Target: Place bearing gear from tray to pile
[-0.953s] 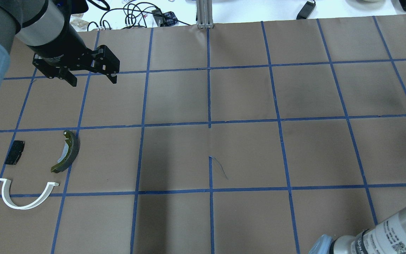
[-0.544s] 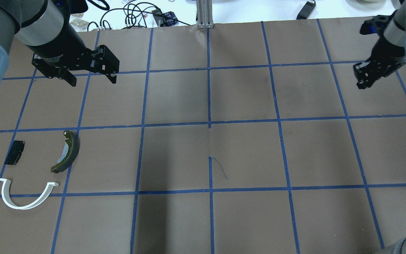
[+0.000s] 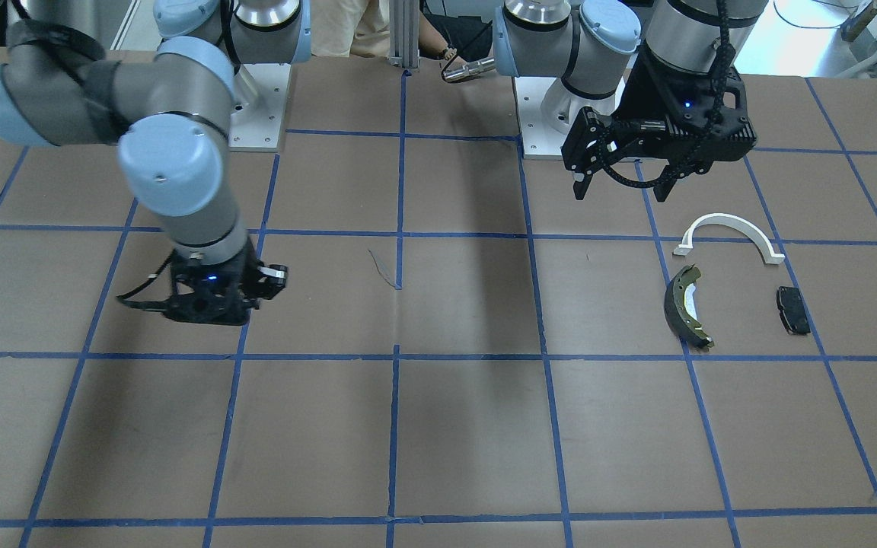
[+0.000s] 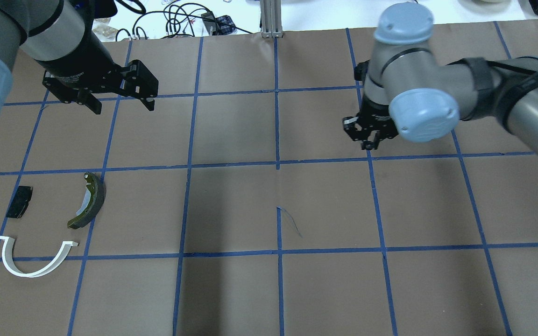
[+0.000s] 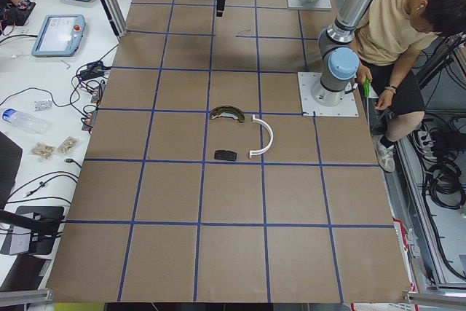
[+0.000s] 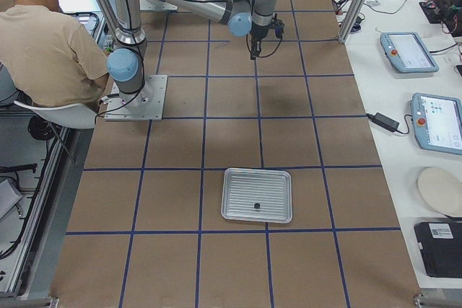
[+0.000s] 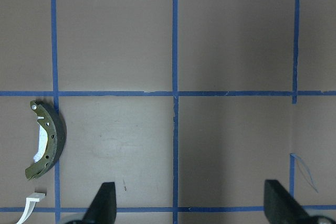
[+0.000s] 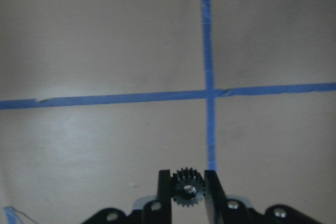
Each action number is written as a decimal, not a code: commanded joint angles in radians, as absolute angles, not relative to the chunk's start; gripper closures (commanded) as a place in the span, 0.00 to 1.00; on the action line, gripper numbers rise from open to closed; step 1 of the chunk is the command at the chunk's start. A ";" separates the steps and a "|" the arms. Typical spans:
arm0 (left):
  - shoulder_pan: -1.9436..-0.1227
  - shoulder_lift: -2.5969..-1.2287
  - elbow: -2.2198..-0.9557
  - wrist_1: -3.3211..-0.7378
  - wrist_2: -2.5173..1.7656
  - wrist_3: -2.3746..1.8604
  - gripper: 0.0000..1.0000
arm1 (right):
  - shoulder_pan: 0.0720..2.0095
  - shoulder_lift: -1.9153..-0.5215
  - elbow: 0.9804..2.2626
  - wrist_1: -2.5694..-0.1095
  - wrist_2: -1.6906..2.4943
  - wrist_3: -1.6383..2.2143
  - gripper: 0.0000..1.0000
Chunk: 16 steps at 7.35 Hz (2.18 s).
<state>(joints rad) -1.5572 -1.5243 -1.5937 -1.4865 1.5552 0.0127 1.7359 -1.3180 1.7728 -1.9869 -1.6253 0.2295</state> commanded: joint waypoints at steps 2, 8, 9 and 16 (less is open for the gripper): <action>-1.554 -1.563 -1.581 -1.482 1.552 0.009 0.00 | 2.038 -1.148 1.772 -2.266 -1.548 0.658 0.95; -1.554 -1.606 -1.603 -1.509 1.568 0.005 0.00 | 1.903 -1.174 1.781 -2.421 -1.549 0.383 0.00; -1.552 -1.638 -1.606 -1.452 1.568 0.009 0.00 | 1.797 -1.240 1.781 -2.289 -1.549 0.216 0.00; -1.849 -1.857 -1.847 -1.028 1.514 -0.420 0.00 | 1.032 -1.293 1.775 -2.186 -1.563 -0.723 0.00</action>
<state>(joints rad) -1.7616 -1.7991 -1.8339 -1.1067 1.5292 -0.3315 1.1477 -1.2998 1.7753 -2.1887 -1.5627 -0.5762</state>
